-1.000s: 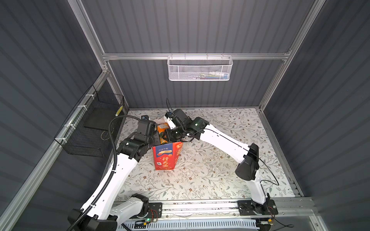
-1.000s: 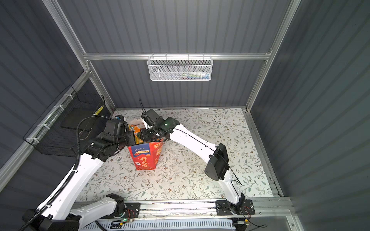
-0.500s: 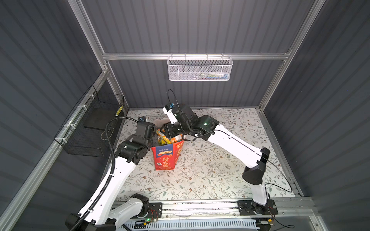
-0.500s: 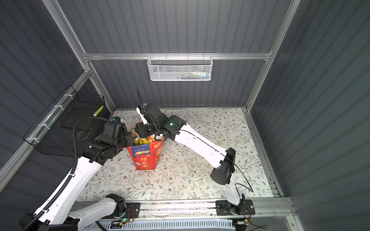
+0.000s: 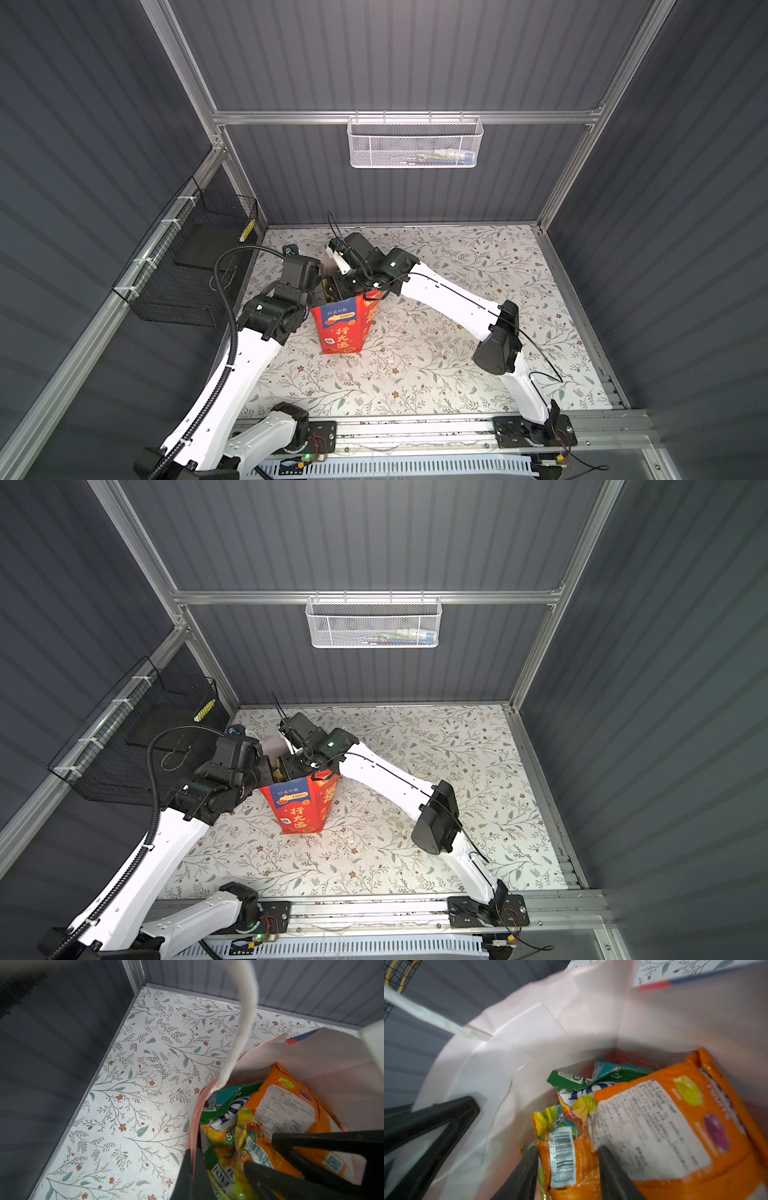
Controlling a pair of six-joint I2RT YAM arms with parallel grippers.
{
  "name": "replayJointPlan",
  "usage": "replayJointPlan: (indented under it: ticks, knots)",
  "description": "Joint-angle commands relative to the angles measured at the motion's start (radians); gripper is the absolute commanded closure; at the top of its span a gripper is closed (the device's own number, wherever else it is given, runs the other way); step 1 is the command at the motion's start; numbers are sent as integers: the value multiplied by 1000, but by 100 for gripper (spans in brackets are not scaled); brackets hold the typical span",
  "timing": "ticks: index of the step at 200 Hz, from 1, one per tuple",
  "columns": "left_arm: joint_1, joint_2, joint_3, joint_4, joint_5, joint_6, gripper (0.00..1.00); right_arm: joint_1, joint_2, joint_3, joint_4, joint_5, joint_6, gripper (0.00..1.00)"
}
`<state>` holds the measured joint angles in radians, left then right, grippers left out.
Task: Place the snacks into the paper bag
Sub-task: Press the snack against the paper bag, then pick up the paper bag from the center of the table.
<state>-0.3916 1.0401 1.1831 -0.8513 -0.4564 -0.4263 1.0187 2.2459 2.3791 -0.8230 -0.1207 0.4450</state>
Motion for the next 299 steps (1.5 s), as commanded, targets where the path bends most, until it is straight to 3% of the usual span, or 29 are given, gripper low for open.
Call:
replayJointPlan:
  ticks: [1,55,84,118,145,184,260,278,299]
  knots:
    - [8,-14,20,37,-34,-2,100,0,-41,26,-54,-19,-12,44]
    - [8,-8,19,35,-30,-1,100,-6,-271,17,-53,7,-61,17]
    - [8,-10,20,36,-25,0,100,-20,-429,-151,-34,82,-33,1]
    - [9,-11,19,37,-18,0,100,-54,-628,-479,123,78,63,1]
    - [10,-9,20,38,-15,1,100,-91,-703,-674,287,-30,167,1]
    - [10,-4,19,39,-9,4,100,-144,-686,-745,419,-107,244,1]
    - [11,-10,18,43,-3,10,99,-200,-506,-555,401,-177,276,16]
    - [10,-5,20,42,8,12,99,-207,-489,-549,463,-245,274,29]
    - [10,-2,19,47,15,16,99,-207,-486,-534,516,-314,258,58]
